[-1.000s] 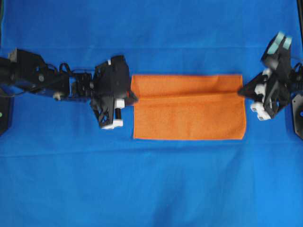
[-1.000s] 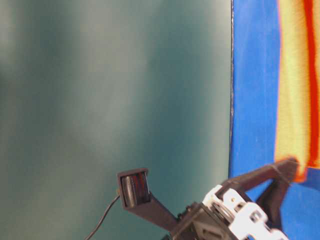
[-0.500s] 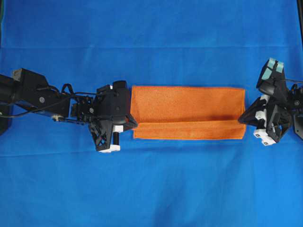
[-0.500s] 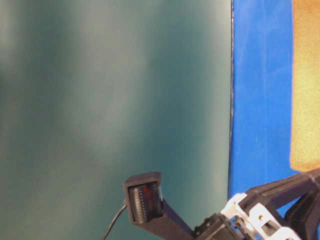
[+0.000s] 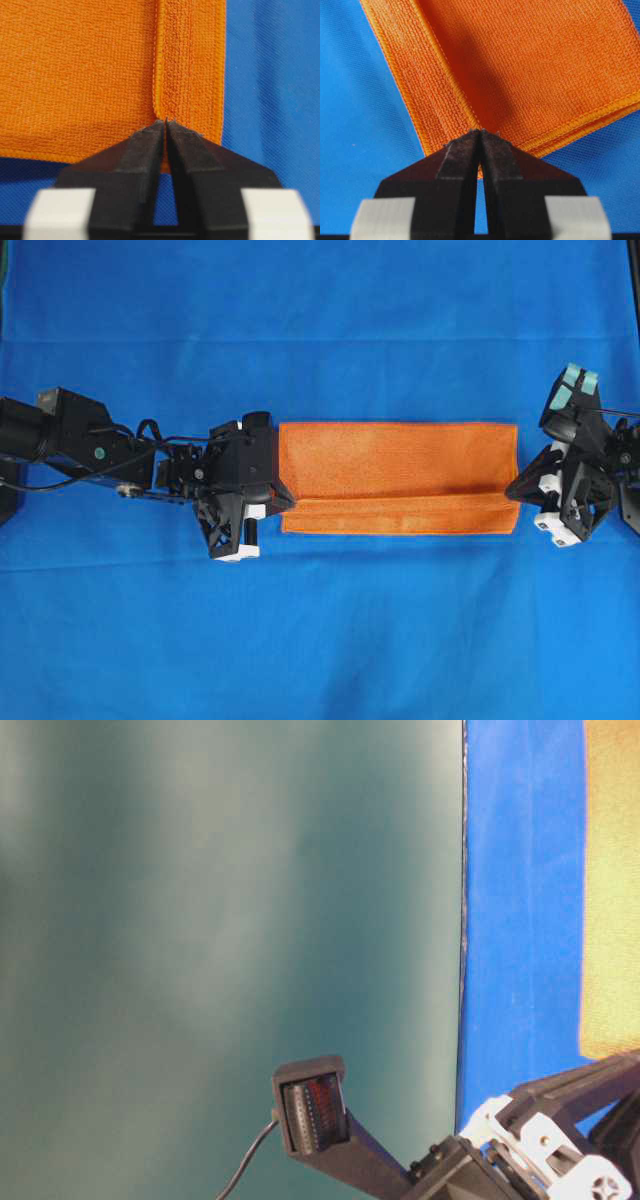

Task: Fold the orange towel.
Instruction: 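Release the folded edge and open both grippers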

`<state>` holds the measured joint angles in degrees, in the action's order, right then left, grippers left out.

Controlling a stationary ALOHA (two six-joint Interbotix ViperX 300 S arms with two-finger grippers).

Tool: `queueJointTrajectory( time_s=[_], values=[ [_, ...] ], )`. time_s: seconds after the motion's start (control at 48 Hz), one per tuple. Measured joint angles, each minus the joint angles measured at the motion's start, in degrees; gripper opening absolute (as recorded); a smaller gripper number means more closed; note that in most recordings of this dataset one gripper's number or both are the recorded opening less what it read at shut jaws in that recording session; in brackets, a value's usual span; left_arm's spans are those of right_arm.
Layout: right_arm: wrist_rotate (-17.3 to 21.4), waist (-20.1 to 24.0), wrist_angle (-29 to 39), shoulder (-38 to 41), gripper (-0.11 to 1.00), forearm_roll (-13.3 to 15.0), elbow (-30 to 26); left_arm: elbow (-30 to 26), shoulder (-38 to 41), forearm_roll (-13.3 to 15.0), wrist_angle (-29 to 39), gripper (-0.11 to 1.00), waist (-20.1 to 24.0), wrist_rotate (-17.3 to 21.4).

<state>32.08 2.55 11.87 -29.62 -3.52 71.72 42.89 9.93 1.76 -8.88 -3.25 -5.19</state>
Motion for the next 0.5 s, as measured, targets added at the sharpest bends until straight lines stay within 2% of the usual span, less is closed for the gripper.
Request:
queueJointTrajectory(
  time_s=[0.042,0.104,0.125,0.188,0.271,0.313,0.354,0.5],
  values=[
    [0.09,0.0,0.0,0.26,0.02,0.09,0.0,0.0,-0.09,0.0,0.0,0.18,0.09,0.0],
    [0.18,0.0,0.0,0.35,0.02,0.09,0.0,-0.09,-0.09,0.0,-0.09,0.34,0.09,0.09],
    [0.18,0.0,0.0,0.35,0.06,0.09,-0.09,-0.09,-0.09,0.0,-0.09,0.4,0.09,0.09],
    [0.18,0.0,0.18,0.35,0.26,0.09,-0.18,-0.09,-0.09,0.0,0.0,0.55,0.09,0.53],
    [-0.09,0.0,0.79,0.09,0.51,0.18,-0.53,-0.09,-0.53,0.0,0.35,0.69,0.18,1.14],
    [-0.44,0.0,1.23,-0.26,0.61,0.35,-0.79,-0.09,-1.23,0.0,0.88,0.71,0.35,1.49],
    [-0.44,0.0,1.67,-0.79,0.66,0.88,-1.05,-0.09,-2.37,0.0,1.49,0.7,0.7,1.76],
    [-0.44,0.0,4.22,-4.31,0.59,4.31,-2.64,0.0,-6.86,0.0,3.25,0.68,2.46,3.87]
  ],
)
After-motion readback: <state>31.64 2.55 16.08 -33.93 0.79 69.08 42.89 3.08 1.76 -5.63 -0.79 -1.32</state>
